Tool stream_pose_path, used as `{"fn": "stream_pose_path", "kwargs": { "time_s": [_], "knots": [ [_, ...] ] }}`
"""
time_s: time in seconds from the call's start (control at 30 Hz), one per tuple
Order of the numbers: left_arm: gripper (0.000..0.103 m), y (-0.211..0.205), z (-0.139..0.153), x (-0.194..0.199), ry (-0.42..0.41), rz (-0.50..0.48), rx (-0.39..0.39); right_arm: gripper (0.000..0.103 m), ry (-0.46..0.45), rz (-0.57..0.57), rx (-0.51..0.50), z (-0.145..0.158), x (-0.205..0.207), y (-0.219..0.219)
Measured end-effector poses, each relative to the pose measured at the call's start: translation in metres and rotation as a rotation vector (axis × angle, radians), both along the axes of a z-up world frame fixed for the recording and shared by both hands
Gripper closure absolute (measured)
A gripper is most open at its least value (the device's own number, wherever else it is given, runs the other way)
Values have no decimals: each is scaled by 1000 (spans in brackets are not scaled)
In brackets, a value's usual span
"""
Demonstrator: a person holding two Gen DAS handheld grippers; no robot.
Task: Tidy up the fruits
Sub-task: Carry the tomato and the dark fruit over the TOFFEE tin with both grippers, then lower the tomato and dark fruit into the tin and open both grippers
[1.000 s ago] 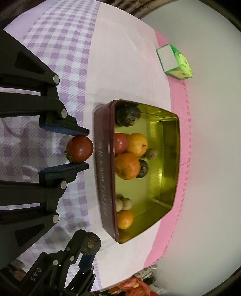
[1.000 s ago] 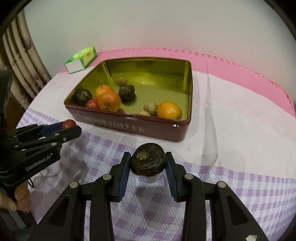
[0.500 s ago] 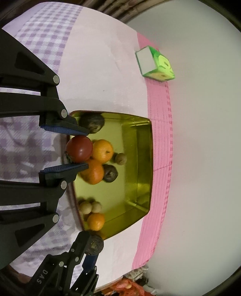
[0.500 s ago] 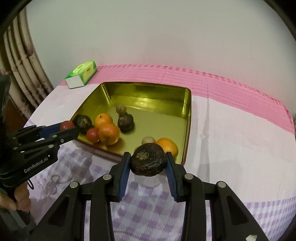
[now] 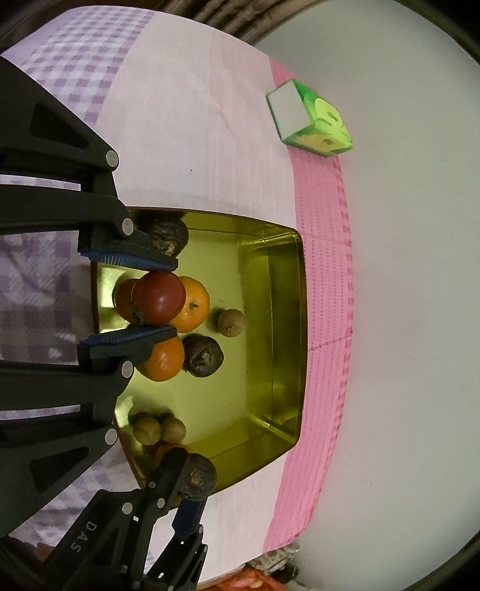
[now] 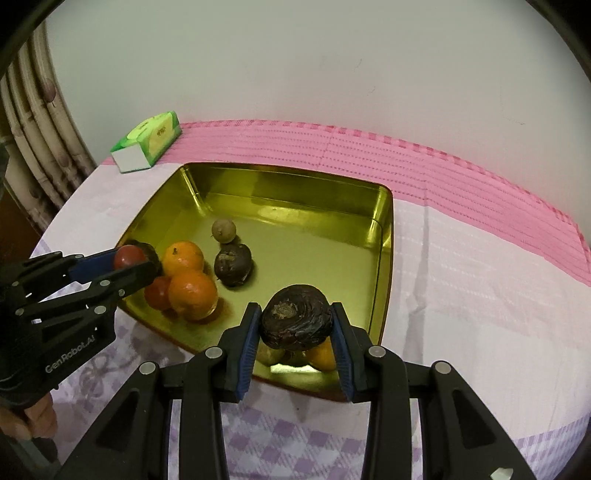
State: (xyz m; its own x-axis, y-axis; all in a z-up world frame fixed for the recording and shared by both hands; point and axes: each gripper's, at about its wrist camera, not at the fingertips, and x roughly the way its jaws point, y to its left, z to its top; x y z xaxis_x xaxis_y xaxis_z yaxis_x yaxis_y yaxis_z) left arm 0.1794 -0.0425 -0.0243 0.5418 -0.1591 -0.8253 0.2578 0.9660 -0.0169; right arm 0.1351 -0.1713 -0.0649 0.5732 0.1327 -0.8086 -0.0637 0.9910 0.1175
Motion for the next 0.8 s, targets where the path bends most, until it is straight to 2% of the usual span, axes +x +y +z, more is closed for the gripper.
{"fn": "stream_pose_path", "kwargs": {
  "time_s": [0.4, 0.8],
  "knots": [
    [73, 0, -18, 11, 36, 8, 12, 68, 21, 1, 8, -12, 7, -2],
    [72, 1, -20, 14, 42, 11, 11, 68, 16, -1, 15, -12, 8, -4]
  ]
}}
